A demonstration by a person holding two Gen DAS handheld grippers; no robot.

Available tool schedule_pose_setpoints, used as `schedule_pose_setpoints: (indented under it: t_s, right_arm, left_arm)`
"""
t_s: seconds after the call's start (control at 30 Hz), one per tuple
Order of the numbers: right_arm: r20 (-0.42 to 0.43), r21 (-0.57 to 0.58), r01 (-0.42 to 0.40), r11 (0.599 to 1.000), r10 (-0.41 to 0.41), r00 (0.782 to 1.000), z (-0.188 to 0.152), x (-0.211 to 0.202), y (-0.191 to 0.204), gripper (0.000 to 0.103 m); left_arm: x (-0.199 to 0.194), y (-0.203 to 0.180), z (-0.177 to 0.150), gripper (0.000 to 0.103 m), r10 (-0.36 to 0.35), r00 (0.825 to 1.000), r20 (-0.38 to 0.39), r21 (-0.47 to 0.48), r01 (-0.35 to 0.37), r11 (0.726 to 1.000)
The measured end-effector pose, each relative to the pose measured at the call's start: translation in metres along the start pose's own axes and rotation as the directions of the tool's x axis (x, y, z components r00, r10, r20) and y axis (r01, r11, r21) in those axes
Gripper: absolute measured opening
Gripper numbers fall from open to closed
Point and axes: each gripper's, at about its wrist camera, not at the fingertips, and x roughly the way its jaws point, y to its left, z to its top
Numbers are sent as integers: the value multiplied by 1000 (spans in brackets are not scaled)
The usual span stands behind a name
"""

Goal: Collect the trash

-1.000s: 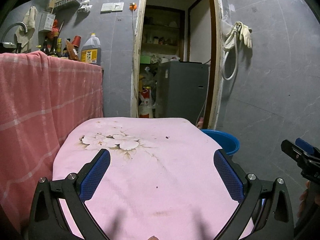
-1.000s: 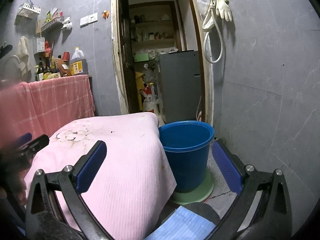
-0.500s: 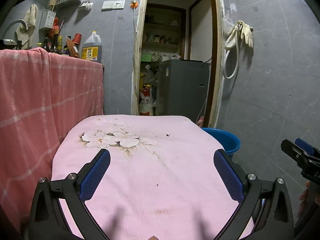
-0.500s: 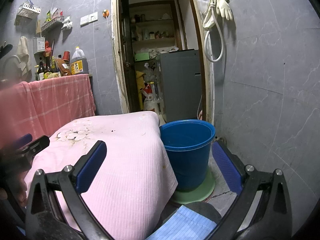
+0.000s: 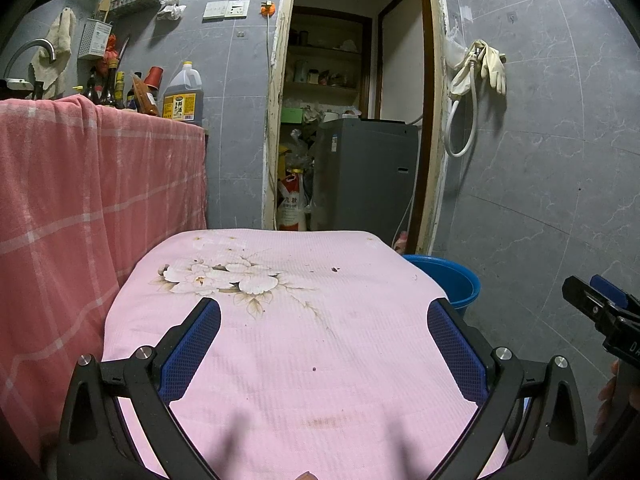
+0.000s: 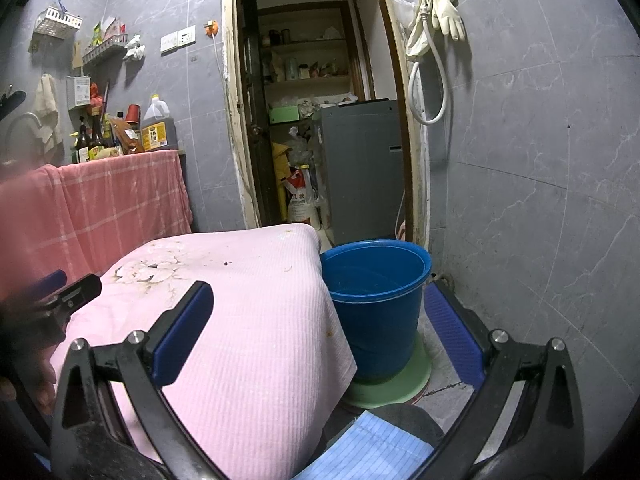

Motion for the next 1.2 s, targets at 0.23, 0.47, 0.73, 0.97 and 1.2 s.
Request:
schedule_pose_setpoints:
  t_s: [0.23, 0.47, 0.73, 0.97, 1.2]
  right_arm:
    - [2, 0, -1, 1000, 1, 1000, 0, 0, 0, 103]
    - [4, 3, 0, 1000, 0, 1000, 2, -1, 0, 103]
    - [13, 11, 4, 1000, -4, 1000, 4, -4, 2, 103]
    - [16, 12, 1, 1000, -1, 1000, 4, -5, 4, 103]
    - [18, 13, 2, 1000, -2, 1000, 3, -6, 4, 103]
  left_arm:
    - [0, 1, -1, 102, 0, 1000, 0, 0, 0, 1000]
    - [0, 0, 0, 102, 0, 1000, 2, 1, 0, 1000]
    - [2, 0, 0, 102, 1, 1000, 5, 3, -1, 1000]
    - [0, 0, 1, 102, 0, 1000, 10, 5, 0, 1000]
    - [-1, 1, 1, 102, 0, 1000, 12, 7, 0, 1000]
